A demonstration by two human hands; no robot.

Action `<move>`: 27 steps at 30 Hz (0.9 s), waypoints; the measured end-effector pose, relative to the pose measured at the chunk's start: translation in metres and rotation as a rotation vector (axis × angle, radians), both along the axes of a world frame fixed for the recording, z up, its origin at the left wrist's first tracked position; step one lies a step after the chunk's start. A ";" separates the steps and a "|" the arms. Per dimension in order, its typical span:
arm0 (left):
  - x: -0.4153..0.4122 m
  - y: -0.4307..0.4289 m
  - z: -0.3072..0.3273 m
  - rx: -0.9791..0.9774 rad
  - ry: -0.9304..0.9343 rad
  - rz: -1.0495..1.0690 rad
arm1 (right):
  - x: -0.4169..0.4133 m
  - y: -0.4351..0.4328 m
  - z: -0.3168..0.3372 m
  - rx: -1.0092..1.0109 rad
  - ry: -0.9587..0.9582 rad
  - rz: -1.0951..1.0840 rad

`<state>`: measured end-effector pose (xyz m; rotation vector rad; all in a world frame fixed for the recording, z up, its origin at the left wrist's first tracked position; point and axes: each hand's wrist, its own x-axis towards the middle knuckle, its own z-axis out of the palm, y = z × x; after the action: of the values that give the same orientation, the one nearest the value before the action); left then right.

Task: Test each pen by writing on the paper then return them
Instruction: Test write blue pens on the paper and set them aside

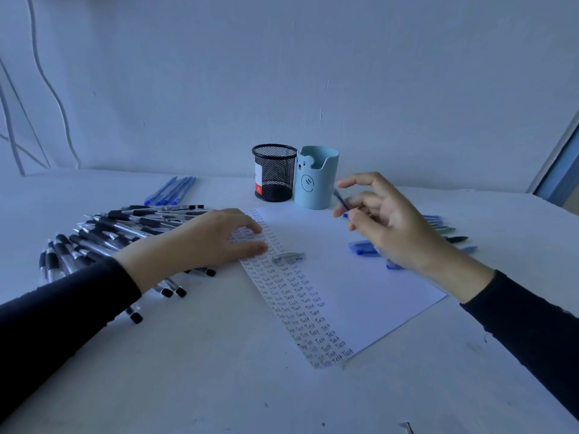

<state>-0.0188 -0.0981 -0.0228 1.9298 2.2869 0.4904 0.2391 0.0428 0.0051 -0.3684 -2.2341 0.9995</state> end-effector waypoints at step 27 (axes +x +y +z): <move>-0.001 0.000 -0.002 -0.008 0.002 0.003 | -0.024 -0.014 -0.038 0.677 -0.404 0.102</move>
<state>-0.0203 -0.0977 -0.0244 1.9244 2.2894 0.4801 0.2147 0.0283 -0.0326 -0.1555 -2.8080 0.1688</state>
